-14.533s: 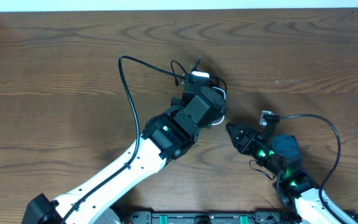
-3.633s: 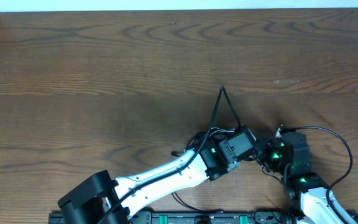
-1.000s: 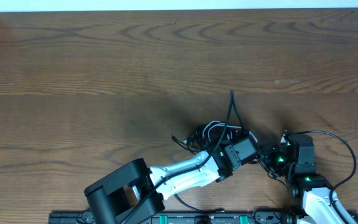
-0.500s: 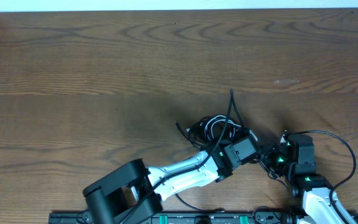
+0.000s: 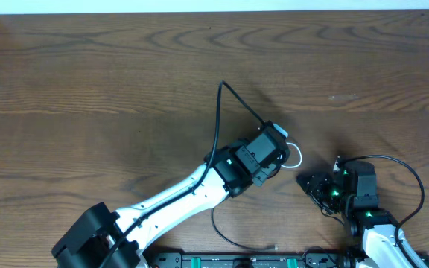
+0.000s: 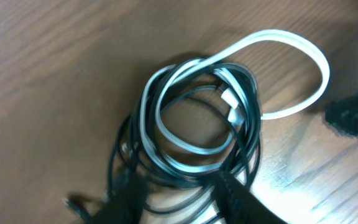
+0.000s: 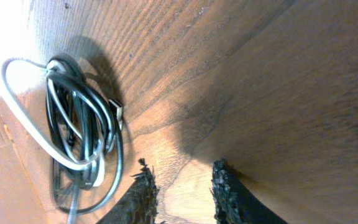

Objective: Untangle cables

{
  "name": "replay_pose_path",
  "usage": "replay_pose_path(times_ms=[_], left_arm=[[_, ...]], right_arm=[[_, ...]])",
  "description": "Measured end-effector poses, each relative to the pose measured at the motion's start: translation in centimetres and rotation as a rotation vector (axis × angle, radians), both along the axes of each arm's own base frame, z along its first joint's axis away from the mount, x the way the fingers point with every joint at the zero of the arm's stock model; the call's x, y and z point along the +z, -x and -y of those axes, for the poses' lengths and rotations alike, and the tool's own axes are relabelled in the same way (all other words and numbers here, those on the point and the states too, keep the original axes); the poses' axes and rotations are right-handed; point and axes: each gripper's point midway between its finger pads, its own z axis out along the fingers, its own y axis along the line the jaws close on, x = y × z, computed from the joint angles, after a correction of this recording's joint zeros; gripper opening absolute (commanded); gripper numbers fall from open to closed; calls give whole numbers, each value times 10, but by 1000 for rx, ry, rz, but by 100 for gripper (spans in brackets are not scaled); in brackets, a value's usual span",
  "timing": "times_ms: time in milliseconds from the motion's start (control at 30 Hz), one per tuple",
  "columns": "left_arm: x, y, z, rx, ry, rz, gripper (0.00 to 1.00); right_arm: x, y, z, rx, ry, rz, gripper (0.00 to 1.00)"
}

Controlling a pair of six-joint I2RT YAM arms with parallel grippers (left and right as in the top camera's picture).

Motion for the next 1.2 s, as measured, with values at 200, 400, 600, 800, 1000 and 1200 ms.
replay_pose_path(times_ms=[200,400,600,800,1000,1200], left_arm=[[-15,-4,-3,-2,-21,-33,59],[-27,4,6,-40,-37,-52,59],[-25,15,22,-156,-51,-10,58],[-40,21,28,-216,-93,-13,58],[-63,22,39,-263,-122,-9,41],[-79,17,41,-267,-150,9,28]], right_arm=[[-1,2,-1,8,-3,-7,38],[0,7,-1,42,4,-17,43],[-2,11,13,11,1,-48,41],[-2,8,37,-51,15,-44,42],[-2,9,52,-78,33,-43,43],[-2,11,53,-62,41,-44,43]])
